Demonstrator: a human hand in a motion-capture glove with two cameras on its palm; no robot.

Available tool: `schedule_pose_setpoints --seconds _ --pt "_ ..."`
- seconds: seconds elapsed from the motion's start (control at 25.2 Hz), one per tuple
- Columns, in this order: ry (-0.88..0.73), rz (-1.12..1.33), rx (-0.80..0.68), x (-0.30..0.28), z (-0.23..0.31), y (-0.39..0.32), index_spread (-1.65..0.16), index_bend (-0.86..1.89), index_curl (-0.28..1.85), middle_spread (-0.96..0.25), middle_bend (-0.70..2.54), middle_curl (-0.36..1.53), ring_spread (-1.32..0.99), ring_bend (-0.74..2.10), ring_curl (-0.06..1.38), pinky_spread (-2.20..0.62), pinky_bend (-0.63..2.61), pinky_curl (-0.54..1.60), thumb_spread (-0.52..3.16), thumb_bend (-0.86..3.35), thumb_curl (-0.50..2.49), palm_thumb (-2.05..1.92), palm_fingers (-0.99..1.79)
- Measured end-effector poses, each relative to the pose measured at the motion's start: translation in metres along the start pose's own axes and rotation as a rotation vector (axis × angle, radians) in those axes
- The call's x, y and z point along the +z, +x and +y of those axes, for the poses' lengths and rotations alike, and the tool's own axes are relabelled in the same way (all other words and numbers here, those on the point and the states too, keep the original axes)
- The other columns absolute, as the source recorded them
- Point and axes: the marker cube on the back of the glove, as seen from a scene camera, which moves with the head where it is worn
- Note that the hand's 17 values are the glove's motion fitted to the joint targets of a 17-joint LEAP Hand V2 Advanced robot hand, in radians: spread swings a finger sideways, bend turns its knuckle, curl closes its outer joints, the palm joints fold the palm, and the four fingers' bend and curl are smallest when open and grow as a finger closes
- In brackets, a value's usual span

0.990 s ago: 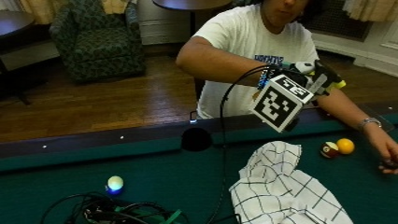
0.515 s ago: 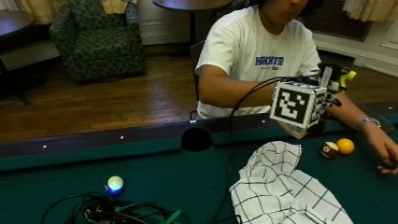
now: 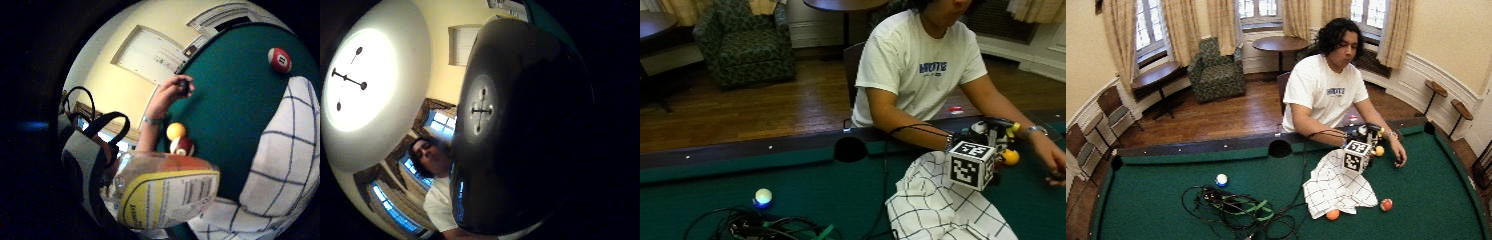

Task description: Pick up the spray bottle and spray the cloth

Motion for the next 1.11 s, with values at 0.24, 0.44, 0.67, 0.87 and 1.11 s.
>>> schedule_pose_setpoints --seconds 0.24,0.44,0.67,0.87,1.11 --pt "0.013 0.03 -0.009 0.019 -0.005 0.031 -0.27 0.32 0.71 -0.18 0.64 0.62 -0.19 0.83 0.5 -0.27 0.58 0.46 0.38 -0.03 0.88 0.92 1.35" --pt "0.035 0.033 -0.012 0.022 -0.025 0.042 -0.27 0.33 0.71 -0.18 0.64 0.62 -0.19 0.83 0.5 -0.27 0.57 0.46 0.37 -0.03 0.89 0.92 1.36" --pt "0.043 0.038 -0.012 0.028 -0.062 0.053 -0.26 0.33 0.71 -0.19 0.64 0.61 -0.2 0.83 0.5 -0.27 0.56 0.46 0.35 -0.03 0.89 0.92 1.36" --pt "0.061 0.038 -0.006 0.033 -0.089 0.061 -0.26 0.33 0.71 -0.19 0.64 0.61 -0.2 0.83 0.5 -0.28 0.57 0.46 0.34 -0.03 0.89 0.93 1.37" --pt "0.077 0.036 -0.003 0.037 -0.113 0.069 -0.26 0.33 0.71 -0.19 0.65 0.61 -0.2 0.83 0.5 -0.28 0.57 0.46 0.33 -0.03 0.89 0.93 1.37"
